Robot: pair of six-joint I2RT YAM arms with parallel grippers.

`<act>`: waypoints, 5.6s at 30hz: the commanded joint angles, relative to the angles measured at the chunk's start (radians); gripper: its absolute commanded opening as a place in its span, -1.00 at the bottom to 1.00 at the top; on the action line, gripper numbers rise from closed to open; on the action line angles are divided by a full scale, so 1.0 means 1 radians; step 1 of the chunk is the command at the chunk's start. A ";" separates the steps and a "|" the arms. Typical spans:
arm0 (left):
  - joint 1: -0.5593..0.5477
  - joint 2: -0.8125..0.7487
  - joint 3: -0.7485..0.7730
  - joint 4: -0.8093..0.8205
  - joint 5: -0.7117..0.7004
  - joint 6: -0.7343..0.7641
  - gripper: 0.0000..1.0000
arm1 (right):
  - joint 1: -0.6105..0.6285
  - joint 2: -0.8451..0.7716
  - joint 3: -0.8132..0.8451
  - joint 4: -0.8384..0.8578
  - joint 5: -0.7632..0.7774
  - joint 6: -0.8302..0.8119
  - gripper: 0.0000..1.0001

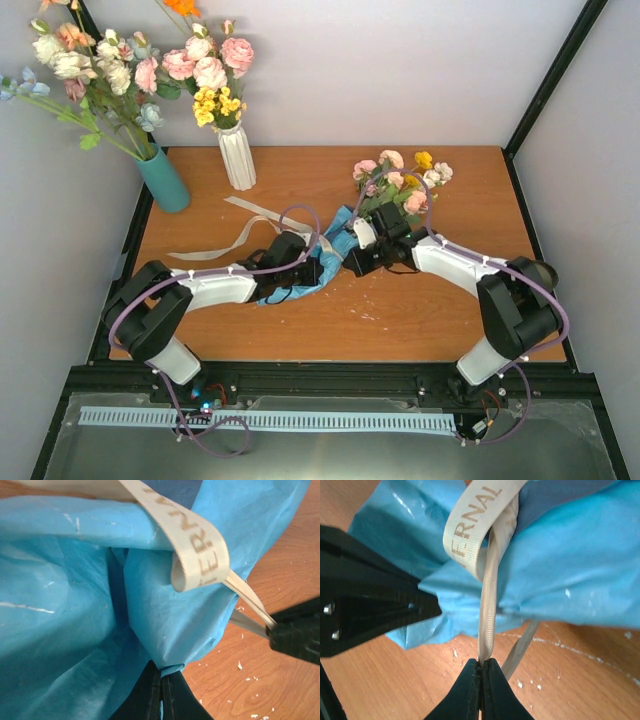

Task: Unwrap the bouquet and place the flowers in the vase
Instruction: Untie the ribbon from the wrapping paper.

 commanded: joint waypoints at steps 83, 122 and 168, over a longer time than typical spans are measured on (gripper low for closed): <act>0.136 0.069 0.145 -0.090 0.143 0.275 -0.99 | 0.051 -0.032 0.261 -0.271 0.179 0.089 -0.94; 0.284 -0.013 0.061 -0.091 0.384 0.324 -0.99 | 0.120 -0.117 0.235 -0.273 0.116 0.184 0.08; 0.279 0.004 0.059 -0.106 0.290 0.279 -0.99 | 0.125 -0.095 0.455 -0.390 0.381 0.174 -0.94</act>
